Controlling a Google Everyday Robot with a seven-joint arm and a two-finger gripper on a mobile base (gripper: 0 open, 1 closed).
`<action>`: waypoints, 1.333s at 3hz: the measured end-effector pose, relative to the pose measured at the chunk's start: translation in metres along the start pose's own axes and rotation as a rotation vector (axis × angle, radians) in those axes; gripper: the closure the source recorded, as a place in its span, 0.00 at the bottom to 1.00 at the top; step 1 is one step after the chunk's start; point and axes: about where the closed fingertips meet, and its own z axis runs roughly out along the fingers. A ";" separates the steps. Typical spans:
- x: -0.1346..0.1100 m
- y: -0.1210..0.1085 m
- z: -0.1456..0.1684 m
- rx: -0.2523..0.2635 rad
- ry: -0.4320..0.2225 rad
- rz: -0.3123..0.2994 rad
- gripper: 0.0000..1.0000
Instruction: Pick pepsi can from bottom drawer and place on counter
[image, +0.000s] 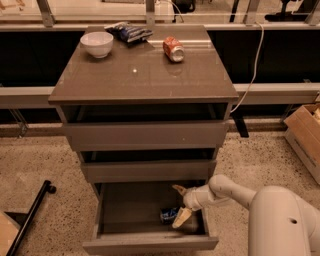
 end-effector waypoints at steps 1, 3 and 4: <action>0.020 -0.020 0.010 0.027 -0.013 0.003 0.00; 0.069 -0.047 0.062 -0.017 -0.013 0.075 0.00; 0.088 -0.044 0.074 -0.017 -0.015 0.123 0.04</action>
Offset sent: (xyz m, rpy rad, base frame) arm 0.0642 -0.0055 -0.0880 0.0140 0.0226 -0.0364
